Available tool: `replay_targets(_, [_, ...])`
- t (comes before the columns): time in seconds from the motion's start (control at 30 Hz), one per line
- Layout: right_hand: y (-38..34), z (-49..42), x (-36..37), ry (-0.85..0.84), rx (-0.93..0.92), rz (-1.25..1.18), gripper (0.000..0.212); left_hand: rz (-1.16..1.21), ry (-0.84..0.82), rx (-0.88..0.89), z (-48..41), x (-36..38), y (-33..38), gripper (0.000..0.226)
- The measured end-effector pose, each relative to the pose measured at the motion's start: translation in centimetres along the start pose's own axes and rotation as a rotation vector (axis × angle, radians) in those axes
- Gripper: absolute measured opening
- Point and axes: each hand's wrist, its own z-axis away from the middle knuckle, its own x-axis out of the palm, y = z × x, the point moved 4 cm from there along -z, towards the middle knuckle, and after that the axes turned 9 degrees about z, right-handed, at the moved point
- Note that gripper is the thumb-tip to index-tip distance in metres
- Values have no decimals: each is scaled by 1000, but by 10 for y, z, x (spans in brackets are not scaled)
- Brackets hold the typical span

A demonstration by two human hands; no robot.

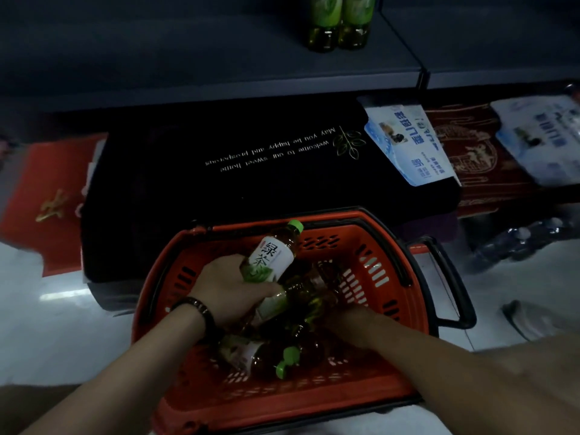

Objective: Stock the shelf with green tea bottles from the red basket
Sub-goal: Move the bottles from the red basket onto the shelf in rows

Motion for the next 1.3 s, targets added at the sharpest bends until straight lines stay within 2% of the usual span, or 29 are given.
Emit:
replay_targets(0.1, [-16,22,-26,78,-127,84,69,71,67,27,4,-26,6,34])
replay_targets(0.23, [-26,47,-75,402,-113,-182,62,197,273,139,14,-53,24,34])
replay_targets(0.3, [-35,58,-100,498,-84,-326,64,263,334,169,16,-59,35,35])
replay_targets(0.4, [-49,71,-141,575,-76,-467,66,371,370,204,18,-63,50,34])
replay_targets(0.57, [-62,89,-186,643,-51,-703,44,358,405,281,13,-80,88,40])
replay_targets(0.7, [-68,93,-195,872,35,-802,52,414,457,321,12,-78,96,40])
replay_targets(0.77, [-67,90,-201,918,46,-839,54,515,479,301,12,-71,96,39])
replay_targets(0.93, [-65,79,-209,717,-190,-1306,49,653,435,316,8,-59,111,31])
replay_targets(1.07, [-73,84,-219,626,-335,-1363,41,649,427,321,8,-54,112,39])
replay_targets(1.2, [-80,85,-222,552,-377,-1390,50,679,400,309,6,-53,109,46])
replay_targets(1.3, [-85,87,-225,341,-408,-1540,56,806,281,286,2,-52,108,47])
